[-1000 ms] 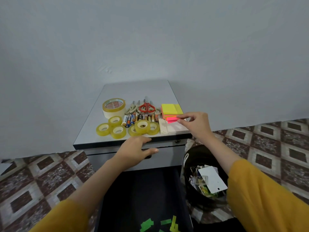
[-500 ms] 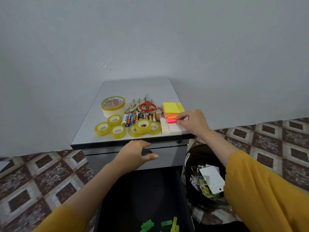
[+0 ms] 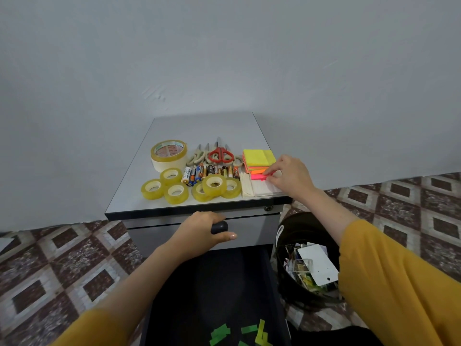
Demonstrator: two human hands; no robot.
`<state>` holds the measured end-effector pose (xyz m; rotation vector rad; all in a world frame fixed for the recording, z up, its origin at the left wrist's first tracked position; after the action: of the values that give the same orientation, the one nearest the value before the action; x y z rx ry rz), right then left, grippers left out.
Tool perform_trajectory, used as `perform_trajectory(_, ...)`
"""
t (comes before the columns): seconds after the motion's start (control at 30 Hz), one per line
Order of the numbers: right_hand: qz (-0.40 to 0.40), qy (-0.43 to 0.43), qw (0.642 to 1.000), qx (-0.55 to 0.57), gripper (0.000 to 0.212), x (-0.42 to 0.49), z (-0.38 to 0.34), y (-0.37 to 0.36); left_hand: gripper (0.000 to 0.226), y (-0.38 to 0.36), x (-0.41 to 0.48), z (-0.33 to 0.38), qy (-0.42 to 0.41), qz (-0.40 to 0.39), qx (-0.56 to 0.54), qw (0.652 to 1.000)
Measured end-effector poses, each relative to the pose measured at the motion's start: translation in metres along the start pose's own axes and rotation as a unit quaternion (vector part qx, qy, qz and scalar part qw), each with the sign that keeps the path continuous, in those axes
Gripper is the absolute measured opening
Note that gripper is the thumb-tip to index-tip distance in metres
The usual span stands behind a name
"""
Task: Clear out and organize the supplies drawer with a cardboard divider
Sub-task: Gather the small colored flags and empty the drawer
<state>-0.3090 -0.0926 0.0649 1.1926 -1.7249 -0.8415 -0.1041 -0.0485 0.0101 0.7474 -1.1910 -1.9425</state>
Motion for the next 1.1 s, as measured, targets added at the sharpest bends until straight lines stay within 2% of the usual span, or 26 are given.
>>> perform_trajectory(0.23,0.002,0.006,1.000,-0.001,0.020,-0.002,-0.002,0.001,0.053,-0.002,0.000,-0.001,-0.008,-0.003,-0.008,1.000)
perform_trajectory(0.43,-0.008,0.031,0.999,-0.042,0.026,-0.002,-0.013,0.000,0.056,-0.005,0.000,-0.004,-0.007,-0.010,-0.016,1.000)
perform_trajectory(0.6,-0.027,0.039,0.995,-0.090,0.028,-0.002,-0.017,-0.001,0.049,-0.004,-0.001,-0.005,-0.013,-0.007,-0.027,1.000)
perform_trajectory(0.67,-0.025,0.038,0.995,-0.089,0.028,-0.001,-0.016,-0.001,0.044,0.002,-0.001,0.000,-0.022,0.021,-0.028,0.999)
perform_trajectory(0.8,-0.029,0.036,0.994,-0.100,0.026,0.000,-0.015,-0.003,0.025,0.034,0.006,0.026,-0.067,0.126,-0.042,0.989)
perform_trajectory(0.93,-0.029,0.036,0.996,-0.082,0.023,-0.001,-0.013,-0.004,0.019,0.064,0.026,0.048,-0.085,0.195,-0.035,0.977)
perform_trajectory(1.03,-0.027,0.044,0.996,-0.067,0.023,-0.004,-0.012,-0.004,0.022,0.079,0.047,0.056,-0.082,0.210,-0.004,0.974)
perform_trajectory(1.1,-0.028,0.042,0.998,-0.047,0.025,-0.004,-0.009,-0.004,0.028,0.079,0.068,0.058,-0.071,0.178,0.045,0.980)
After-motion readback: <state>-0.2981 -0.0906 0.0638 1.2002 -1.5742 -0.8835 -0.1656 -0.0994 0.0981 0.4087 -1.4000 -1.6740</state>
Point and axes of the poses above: each hand's wrist, its own x-axis towards the middle knuckle, its own y-axis out of the back of the hand, z = x × y, the point moved 9 cm from there along x, towards the middle knuckle, and after that the axes turned 4 degrees about -y, right-handed, at the moved point
